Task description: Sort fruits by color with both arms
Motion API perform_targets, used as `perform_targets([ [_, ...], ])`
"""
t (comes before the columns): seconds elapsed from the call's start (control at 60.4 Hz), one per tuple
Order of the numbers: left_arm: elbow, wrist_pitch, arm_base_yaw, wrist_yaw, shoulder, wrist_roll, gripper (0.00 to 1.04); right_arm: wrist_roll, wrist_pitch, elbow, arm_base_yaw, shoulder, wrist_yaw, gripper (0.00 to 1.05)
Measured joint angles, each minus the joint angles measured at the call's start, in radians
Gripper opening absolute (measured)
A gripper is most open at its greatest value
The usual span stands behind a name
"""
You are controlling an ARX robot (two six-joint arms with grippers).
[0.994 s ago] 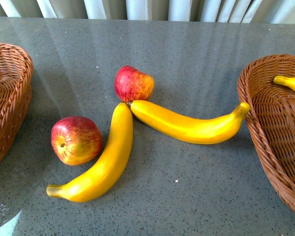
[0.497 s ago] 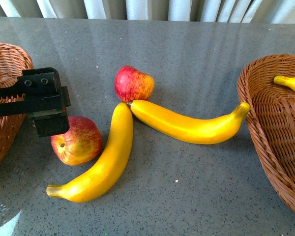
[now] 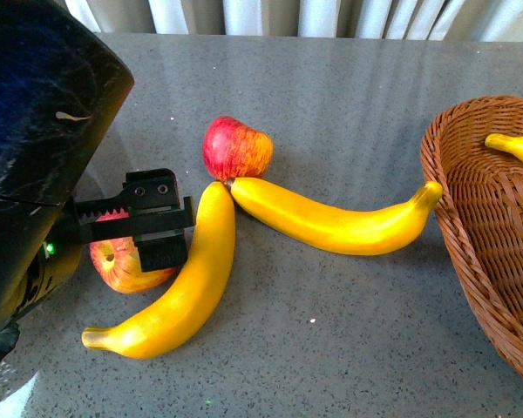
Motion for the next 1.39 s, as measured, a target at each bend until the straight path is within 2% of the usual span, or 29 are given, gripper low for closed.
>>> perform_targets([
  [1.392,0.101,0.029,-0.03,0.047,0.197,-0.047,0.96,0.0,0.0,0.0,0.0,0.0,0.0,0.96],
])
